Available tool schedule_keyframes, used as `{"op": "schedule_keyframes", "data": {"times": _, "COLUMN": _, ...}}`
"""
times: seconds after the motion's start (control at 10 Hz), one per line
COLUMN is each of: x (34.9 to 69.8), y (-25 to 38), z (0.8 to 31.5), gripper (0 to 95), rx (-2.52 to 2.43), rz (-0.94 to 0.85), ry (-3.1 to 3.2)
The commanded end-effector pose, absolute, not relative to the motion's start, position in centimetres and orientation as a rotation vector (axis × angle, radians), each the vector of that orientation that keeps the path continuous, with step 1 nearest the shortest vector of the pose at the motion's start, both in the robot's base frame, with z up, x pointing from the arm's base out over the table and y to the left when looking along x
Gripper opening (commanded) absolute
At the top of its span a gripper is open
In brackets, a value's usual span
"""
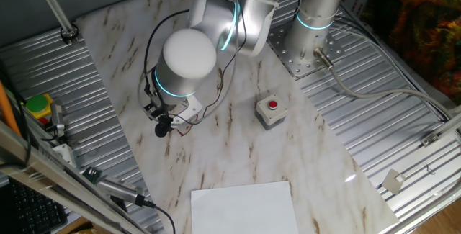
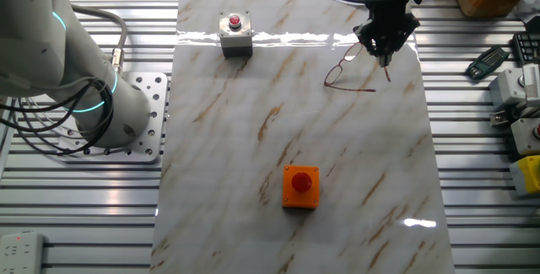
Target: Unfold the leg of the glasses (with one hand)
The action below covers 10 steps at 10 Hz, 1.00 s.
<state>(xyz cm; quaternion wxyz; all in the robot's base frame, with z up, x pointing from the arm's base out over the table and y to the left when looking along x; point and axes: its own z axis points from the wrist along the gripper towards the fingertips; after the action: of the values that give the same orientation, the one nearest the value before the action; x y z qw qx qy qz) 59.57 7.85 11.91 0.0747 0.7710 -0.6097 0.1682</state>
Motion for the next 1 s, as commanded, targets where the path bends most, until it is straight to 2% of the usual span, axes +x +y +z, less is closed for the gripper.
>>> {"op": "schedule_keyframes", "data": {"times": 0.1, "x": 59.55, "y": 7.85, "z": 11.88, "gripper": 0.0, "rx": 2.312, "rz": 0.505, "ry": -1.835}}
{"op": "schedule_keyframes", "data": {"times": 1.0, "x": 59.34, "y": 7.81, "z": 11.84, "gripper": 0.0, "rx": 2.232, "rz": 0.483, "ry": -1.877}}
